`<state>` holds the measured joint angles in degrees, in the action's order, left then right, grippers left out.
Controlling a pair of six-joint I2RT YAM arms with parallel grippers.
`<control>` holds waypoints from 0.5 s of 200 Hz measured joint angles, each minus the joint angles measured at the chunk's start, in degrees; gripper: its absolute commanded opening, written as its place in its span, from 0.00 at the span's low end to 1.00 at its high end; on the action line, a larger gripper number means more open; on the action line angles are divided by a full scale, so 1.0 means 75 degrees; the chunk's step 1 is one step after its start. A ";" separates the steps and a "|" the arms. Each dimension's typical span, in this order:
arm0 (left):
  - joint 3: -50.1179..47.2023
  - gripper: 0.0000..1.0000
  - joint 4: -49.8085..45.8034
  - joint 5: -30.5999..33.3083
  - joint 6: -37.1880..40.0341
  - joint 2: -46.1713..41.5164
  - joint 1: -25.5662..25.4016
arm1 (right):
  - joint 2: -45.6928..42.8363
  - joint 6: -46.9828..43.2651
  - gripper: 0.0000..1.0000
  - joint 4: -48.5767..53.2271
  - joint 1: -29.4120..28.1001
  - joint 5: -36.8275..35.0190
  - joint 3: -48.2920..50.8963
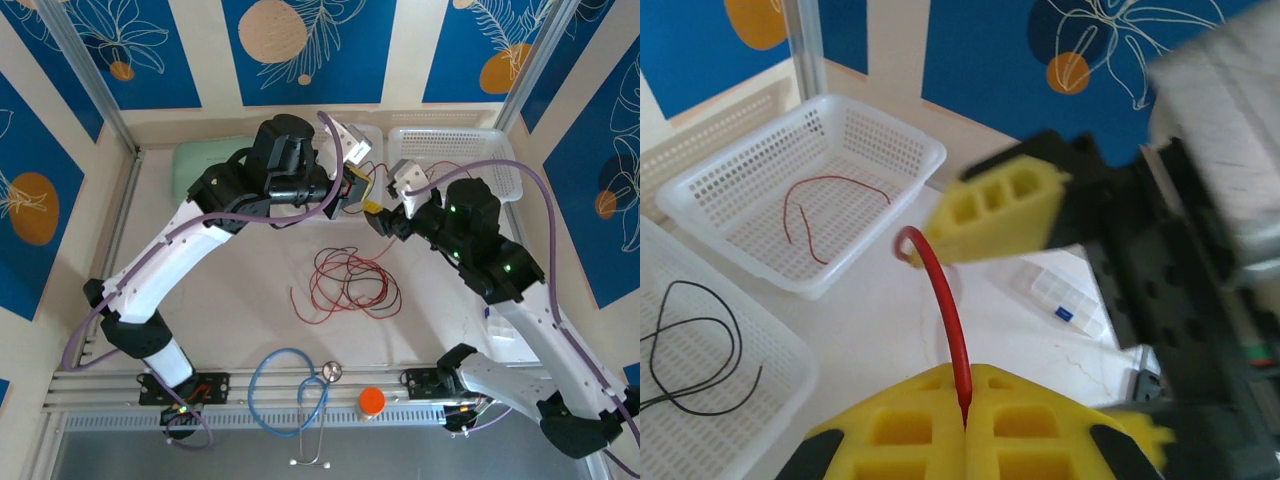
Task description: Untangle the cables
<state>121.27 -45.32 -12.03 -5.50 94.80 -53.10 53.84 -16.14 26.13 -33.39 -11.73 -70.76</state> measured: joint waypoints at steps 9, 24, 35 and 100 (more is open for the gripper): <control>0.0012 0.00 -0.0061 -0.0079 0.0000 0.0006 0.0000 | 0.0154 -0.0207 0.67 -0.0006 0.0003 -0.0102 -0.0125; 0.0017 0.00 -0.0184 -0.0184 0.0003 0.0006 0.0000 | 0.0347 -0.0504 0.65 -0.0058 0.0041 -0.0216 -0.0326; 0.0017 0.00 -0.0274 -0.0219 0.0003 0.0006 0.0000 | 0.0417 -0.0656 0.65 -0.0105 0.0079 -0.0256 -0.0452; 0.0017 0.00 -0.0425 -0.0303 0.0000 0.0000 -0.0003 | 0.0487 -0.1011 0.36 -0.0169 0.0434 -0.0242 -0.0667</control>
<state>121.40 -48.51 -14.31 -5.50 94.80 -53.12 57.49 -23.73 24.86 -30.13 -13.54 -75.77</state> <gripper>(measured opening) 0.051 0.489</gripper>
